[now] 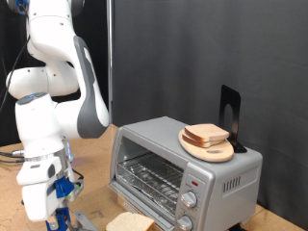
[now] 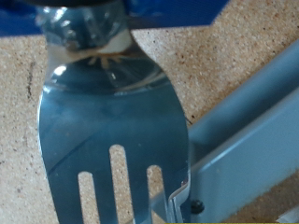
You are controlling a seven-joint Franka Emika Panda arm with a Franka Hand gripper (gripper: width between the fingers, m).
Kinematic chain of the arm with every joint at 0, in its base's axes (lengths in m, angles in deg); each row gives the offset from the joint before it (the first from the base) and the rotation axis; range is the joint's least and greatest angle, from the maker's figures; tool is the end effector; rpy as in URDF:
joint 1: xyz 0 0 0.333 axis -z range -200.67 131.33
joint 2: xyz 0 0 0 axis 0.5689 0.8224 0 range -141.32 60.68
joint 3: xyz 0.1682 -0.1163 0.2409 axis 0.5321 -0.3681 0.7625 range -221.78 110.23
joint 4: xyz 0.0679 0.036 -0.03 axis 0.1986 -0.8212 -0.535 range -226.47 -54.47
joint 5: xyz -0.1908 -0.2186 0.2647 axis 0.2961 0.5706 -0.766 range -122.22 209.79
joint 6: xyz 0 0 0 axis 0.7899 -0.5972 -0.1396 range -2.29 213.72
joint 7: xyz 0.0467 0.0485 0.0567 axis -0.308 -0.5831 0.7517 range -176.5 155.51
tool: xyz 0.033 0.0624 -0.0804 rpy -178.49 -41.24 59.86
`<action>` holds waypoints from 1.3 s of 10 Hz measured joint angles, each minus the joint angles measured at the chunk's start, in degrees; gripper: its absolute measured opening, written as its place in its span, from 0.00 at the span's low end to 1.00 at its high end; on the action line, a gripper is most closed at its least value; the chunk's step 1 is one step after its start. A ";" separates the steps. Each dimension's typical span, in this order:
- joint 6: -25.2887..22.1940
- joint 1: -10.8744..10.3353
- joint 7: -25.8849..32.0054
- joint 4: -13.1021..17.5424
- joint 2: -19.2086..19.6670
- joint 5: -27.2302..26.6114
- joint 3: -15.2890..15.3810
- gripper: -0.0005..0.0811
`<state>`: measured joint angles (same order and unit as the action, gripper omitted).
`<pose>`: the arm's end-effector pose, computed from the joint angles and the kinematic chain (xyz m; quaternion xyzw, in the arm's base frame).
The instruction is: Make a piece of toast with the oven
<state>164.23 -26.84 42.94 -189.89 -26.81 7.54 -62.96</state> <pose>0.4754 -0.1646 0.2281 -0.9885 -0.0399 -0.1447 0.0188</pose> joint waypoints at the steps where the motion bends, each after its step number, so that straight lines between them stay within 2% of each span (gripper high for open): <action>1: -0.50 -0.21 -0.07 0.00 -0.26 0.11 0.07 0.45; 5: -1.99 -0.62 -0.59 -1.24 -1.92 2.10 -0.14 0.45; 8: -1.74 -0.58 -2.21 -2.66 -2.00 6.50 -2.45 0.45; 13: -1.71 -0.66 -3.50 -3.42 -1.84 6.66 -3.22 0.45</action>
<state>162.52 -27.50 39.45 -193.31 -28.65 14.19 -66.18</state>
